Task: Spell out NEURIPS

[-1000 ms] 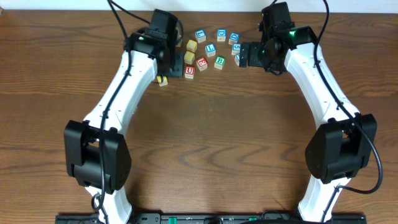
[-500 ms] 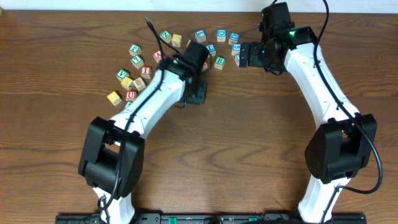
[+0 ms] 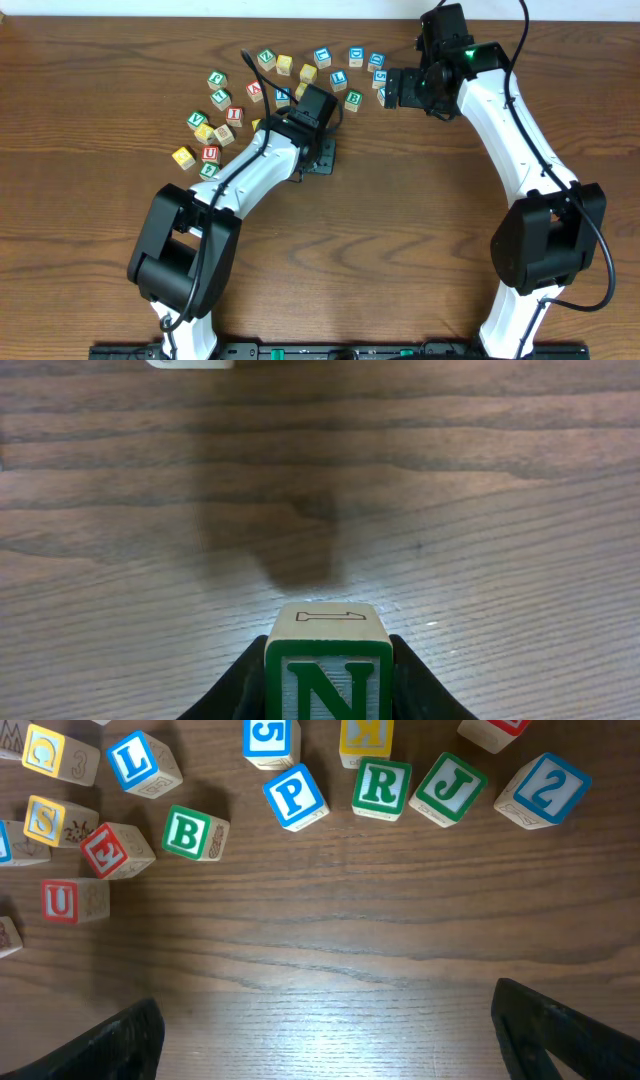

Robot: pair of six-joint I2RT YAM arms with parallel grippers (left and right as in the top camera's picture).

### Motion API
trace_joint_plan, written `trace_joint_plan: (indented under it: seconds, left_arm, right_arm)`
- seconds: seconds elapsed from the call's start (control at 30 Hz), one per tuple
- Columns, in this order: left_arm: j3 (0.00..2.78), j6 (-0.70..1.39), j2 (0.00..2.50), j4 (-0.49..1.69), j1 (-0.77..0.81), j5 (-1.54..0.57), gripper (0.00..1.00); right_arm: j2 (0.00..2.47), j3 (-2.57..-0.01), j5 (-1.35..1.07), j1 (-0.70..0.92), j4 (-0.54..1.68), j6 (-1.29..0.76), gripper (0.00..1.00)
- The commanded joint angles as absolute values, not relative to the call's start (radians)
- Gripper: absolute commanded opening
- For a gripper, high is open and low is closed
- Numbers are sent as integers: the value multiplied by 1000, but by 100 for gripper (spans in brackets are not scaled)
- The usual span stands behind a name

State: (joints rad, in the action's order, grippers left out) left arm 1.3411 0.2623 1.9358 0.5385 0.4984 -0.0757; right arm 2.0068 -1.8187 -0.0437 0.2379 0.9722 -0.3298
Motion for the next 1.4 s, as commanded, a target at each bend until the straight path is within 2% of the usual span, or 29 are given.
trace_joint_plan:
  seconds: [0.0, 1.37]
  left_arm:
    - [1330, 268, 1943, 535, 506, -66, 26]
    - [1333, 294, 2001, 492, 506, -67, 28]
  right_arm:
    - [2015, -1837, -28, 247, 973, -336, 99]
    - [2015, -1837, -28, 249, 973, -336, 99]
